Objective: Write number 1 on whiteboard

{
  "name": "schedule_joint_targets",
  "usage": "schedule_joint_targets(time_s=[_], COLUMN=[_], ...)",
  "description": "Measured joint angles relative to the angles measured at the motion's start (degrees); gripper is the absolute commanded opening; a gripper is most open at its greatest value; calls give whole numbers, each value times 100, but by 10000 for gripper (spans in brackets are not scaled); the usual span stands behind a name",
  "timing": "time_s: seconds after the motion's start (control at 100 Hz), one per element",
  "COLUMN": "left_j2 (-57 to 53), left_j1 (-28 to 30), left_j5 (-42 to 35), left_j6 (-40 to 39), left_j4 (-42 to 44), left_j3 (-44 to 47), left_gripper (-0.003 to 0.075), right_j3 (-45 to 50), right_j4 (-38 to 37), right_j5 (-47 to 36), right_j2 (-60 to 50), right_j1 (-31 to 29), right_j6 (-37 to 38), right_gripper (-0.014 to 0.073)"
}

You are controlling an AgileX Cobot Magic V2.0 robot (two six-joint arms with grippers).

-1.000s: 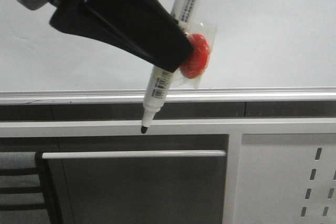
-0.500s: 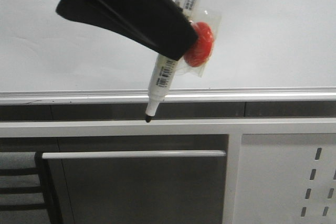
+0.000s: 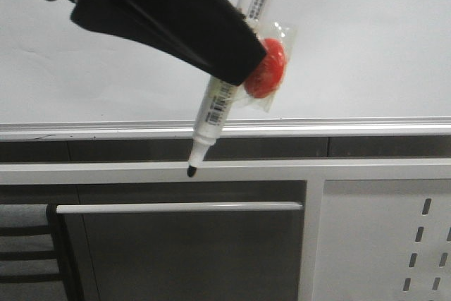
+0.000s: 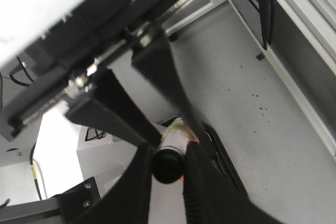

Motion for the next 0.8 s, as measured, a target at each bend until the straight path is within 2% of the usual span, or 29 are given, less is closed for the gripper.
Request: schedule_joint_targets(time_s=[0.03,0.09,0.22,0.33,0.47,0.59,0.69,0.8], left_j2=[0,-23,-231,-548,-1017,-1449,-1912,-2424], left_j1=[55,214,671,1199,1814,2133,2261,2285], left_j5=[24,67,123,166,208,145,-230,-787], left_j6=[-41,-168,-355,-461,-584,-664,-711,-803], left_j4=[0,-21,-123,-320,-691,-920,-1073,-1213], left_j3=[-41,-86,-121,-121,-121,4,368,829], left_gripper=[497,539,510,468,398,305,205,96], right_j3=[0,0,41,315,1102,2042,2772,3349], right_j4=[-47,-134,-312,-433,-444,-447,-375,-309], right_j5=[12,1,-350,-955,-1889,-3028,-4030,-4476], right_j2=[-12,-94,-485,-966,-1795,-2720,-3572,-4090], right_j1=[10,10,10,10,22,219,473,608], right_j6=[0,10,47,185,240,204,204,204], right_gripper=[-52,-51,-51,-51,-51,-51,-52,-52])
